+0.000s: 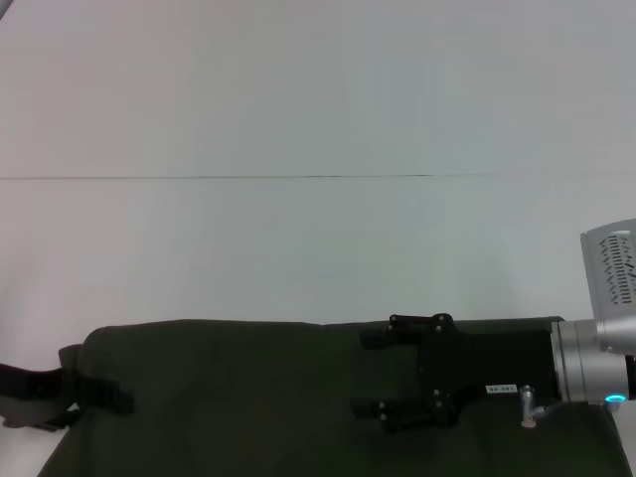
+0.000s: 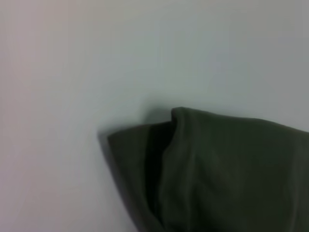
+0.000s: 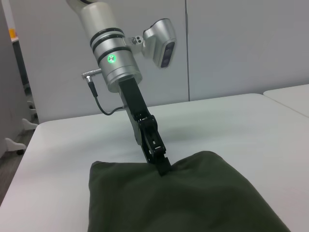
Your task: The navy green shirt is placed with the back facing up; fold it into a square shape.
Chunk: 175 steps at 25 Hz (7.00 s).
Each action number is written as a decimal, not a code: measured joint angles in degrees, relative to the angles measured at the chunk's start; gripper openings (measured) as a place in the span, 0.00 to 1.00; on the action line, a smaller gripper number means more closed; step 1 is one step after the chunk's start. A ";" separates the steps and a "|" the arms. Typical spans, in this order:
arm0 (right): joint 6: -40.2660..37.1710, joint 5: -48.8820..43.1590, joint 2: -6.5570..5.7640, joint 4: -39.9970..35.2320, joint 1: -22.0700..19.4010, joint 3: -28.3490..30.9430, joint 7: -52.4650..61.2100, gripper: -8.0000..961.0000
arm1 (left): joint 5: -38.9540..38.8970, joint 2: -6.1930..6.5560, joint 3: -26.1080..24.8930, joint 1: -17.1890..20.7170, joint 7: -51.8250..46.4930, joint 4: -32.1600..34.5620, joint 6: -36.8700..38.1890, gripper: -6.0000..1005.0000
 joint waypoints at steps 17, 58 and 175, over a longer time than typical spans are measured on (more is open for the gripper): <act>-0.21 0.00 -0.04 0.00 -0.01 0.04 0.09 0.90 | 0.33 -0.79 0.62 -0.97 -0.09 0.60 0.63 0.65; -0.57 1.47 -0.13 -0.09 -0.65 -0.04 -0.09 0.90 | 0.21 0.33 0.96 -0.44 -0.06 3.76 2.35 0.12; -20.78 1.16 -2.86 -30.27 -11.31 8.32 38.69 0.89 | -37.44 -4.78 1.50 7.15 38.18 -3.20 25.78 0.93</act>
